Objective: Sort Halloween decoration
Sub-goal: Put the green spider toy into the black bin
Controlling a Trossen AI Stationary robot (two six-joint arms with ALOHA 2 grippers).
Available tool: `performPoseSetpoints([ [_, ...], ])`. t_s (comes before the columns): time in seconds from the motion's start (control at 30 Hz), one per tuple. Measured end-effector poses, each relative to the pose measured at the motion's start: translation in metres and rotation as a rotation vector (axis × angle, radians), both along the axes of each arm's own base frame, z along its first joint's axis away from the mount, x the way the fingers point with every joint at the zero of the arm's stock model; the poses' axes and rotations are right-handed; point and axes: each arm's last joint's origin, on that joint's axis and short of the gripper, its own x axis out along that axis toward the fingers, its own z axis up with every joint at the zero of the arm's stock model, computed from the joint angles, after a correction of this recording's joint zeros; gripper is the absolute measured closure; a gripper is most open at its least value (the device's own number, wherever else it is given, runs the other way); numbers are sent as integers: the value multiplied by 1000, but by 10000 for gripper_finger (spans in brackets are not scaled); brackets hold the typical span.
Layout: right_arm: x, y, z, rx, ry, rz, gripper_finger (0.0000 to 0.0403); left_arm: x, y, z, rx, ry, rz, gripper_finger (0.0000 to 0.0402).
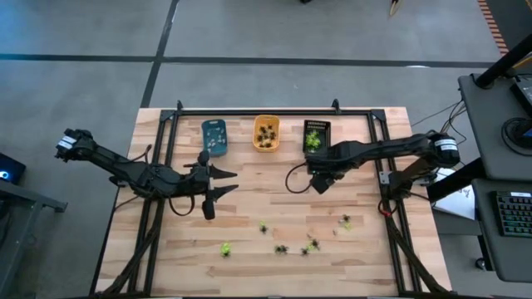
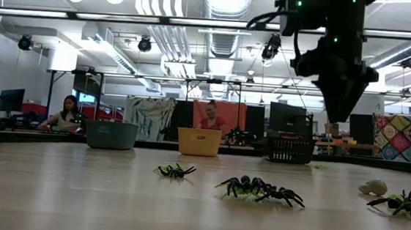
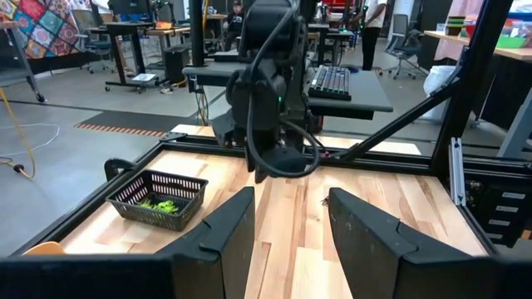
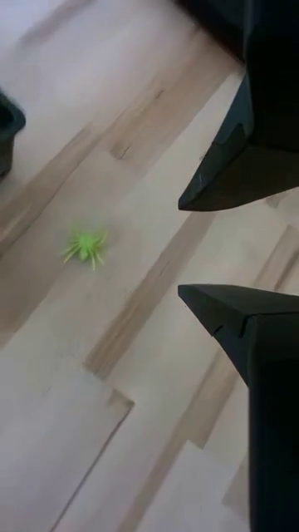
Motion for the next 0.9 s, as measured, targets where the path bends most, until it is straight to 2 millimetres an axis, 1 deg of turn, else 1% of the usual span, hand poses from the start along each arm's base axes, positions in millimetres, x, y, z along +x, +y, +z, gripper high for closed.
performPoseSetpoints([
  [0.17,3,-2,-18,-4,-77,-6,255,0,0,0,10,3,-1,263],
  [0.33,5,-8,-31,-44,-145,-38,245,4,-2,-1,24,-1,-3,263],
  [0.47,2,-13,-38,-76,-145,-77,235,7,-3,-4,31,7,-2,263],
  [0.67,-2,-15,-45,-136,-142,-111,229,8,-3,-6,35,15,-1,263],
  [0.8,-2,-15,-54,-139,-185,-119,229,8,-3,-5,35,14,-1,263],
  [0.9,-7,-14,-63,-165,-180,-136,230,8,-3,-5,34,14,-1,263],
])
